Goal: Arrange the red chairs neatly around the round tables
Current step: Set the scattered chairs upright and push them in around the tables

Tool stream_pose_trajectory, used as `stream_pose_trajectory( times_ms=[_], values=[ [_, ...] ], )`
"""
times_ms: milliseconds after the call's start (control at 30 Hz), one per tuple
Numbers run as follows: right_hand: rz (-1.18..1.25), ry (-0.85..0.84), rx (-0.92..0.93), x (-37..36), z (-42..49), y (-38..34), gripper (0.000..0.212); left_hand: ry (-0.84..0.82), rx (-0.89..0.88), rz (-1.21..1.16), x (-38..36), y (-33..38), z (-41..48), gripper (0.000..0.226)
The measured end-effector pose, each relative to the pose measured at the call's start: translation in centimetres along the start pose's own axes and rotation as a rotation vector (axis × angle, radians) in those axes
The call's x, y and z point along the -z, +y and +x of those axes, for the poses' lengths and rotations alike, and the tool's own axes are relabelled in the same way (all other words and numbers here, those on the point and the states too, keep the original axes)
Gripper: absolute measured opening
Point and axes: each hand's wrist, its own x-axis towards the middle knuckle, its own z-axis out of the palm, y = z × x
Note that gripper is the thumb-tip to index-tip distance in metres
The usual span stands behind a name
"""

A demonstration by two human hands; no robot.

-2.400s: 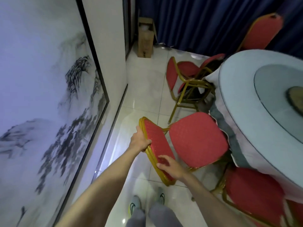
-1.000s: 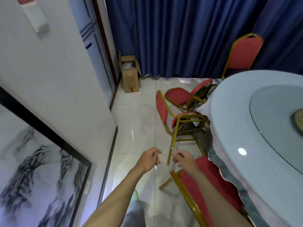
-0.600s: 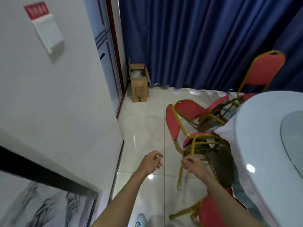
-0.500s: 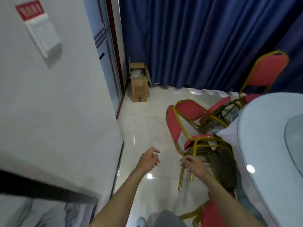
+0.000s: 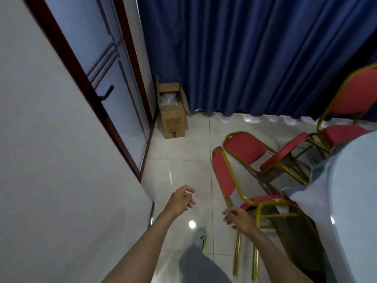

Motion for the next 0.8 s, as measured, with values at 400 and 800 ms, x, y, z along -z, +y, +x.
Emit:
stream_pose_trajectory(
  times_ms=[400,800],
  values=[
    [0.036,0.015,-0.060,7.7,14.2,-5.5,0.022,-0.126,0.037,0.159,4.5,8.9,17.1,0.020],
    [0.041,0.049,-0.194,11.5,28.5,-12.6,0.021,-0.173,0.135,0.160,8.1,12.2,34.5,0.020]
  ],
)
